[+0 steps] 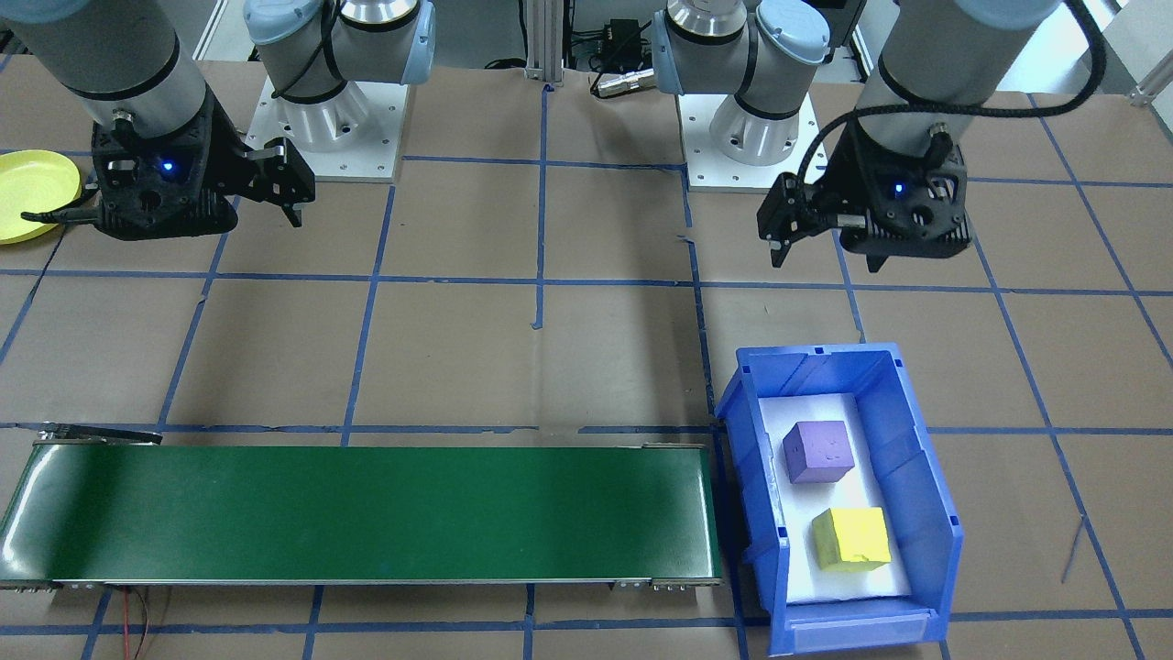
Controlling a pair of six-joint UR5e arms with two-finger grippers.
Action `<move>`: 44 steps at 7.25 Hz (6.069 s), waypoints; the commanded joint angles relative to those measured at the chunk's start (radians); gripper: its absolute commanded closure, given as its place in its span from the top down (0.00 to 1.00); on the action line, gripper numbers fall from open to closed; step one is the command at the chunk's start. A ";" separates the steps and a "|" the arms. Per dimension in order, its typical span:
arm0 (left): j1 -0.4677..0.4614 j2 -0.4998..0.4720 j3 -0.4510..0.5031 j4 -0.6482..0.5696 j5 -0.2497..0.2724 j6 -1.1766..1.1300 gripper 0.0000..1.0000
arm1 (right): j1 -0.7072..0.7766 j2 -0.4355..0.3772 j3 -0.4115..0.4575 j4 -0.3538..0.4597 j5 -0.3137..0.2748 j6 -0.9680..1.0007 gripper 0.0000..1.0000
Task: Move block left to right into plate
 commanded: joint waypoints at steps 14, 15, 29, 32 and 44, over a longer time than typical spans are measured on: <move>0.090 -0.355 -0.037 0.345 0.009 -0.017 0.13 | 0.000 0.000 0.007 -0.002 -0.038 -0.002 1.00; 0.090 -0.309 0.017 0.248 0.001 -0.023 0.13 | 0.001 0.000 0.007 -0.003 -0.038 -0.002 1.00; -0.170 -0.390 0.092 0.457 -0.097 -0.263 1.00 | 0.001 0.000 0.007 -0.003 -0.038 -0.002 1.00; -0.094 -0.311 0.115 0.365 -0.057 -0.145 1.00 | 0.000 0.000 0.007 -0.003 -0.038 -0.003 1.00; 0.113 -0.535 0.115 0.471 -0.015 -0.066 0.20 | 0.000 0.000 0.007 -0.004 -0.039 -0.015 1.00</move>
